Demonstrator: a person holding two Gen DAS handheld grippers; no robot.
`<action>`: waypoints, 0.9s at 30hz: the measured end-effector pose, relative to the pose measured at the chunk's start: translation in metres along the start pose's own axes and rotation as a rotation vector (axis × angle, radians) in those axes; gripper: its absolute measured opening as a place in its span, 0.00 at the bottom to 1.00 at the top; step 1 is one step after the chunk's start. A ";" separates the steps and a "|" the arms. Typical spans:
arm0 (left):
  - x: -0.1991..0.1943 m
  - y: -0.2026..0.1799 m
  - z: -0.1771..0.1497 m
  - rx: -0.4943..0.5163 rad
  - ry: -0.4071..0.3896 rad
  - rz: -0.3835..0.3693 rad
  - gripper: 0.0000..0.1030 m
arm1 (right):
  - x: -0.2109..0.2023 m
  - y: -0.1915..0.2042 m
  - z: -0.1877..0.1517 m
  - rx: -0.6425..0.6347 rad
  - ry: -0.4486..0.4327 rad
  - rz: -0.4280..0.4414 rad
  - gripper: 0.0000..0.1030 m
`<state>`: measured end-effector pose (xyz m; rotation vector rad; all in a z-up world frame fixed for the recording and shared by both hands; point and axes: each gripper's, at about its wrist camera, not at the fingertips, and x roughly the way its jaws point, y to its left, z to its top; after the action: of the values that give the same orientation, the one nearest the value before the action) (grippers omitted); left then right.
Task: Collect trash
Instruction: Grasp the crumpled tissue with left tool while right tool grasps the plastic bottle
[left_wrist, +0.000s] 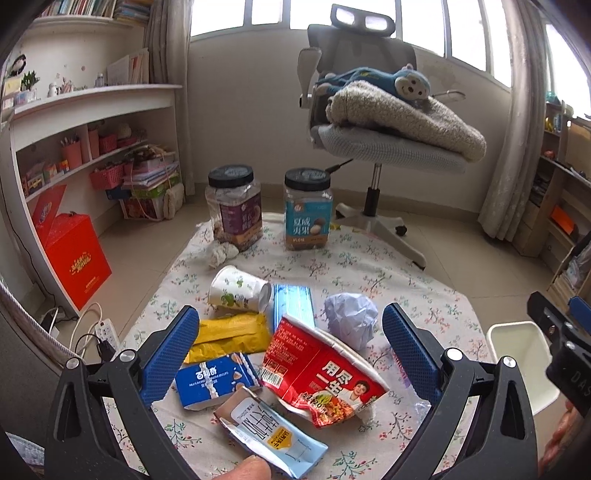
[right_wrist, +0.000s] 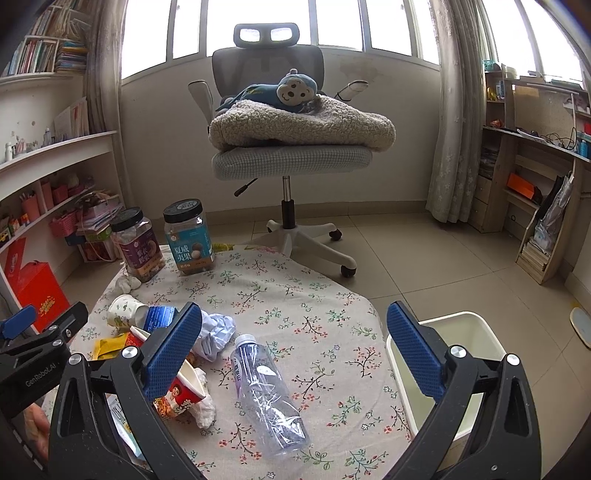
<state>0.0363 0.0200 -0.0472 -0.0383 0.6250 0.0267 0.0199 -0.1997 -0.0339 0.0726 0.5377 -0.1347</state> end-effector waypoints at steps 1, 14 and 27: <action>0.010 0.006 0.001 -0.006 0.036 0.005 0.94 | 0.005 0.001 0.000 -0.009 0.038 0.004 0.93; 0.203 0.093 0.074 0.007 0.441 0.111 0.94 | 0.087 0.027 0.005 -0.022 0.348 0.222 0.93; 0.360 0.127 0.082 0.010 0.590 0.140 0.92 | 0.127 0.038 -0.015 -0.062 0.557 0.298 0.93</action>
<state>0.3713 0.1558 -0.1947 0.0084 1.2173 0.1517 0.1259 -0.1748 -0.1105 0.1303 1.0784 0.2011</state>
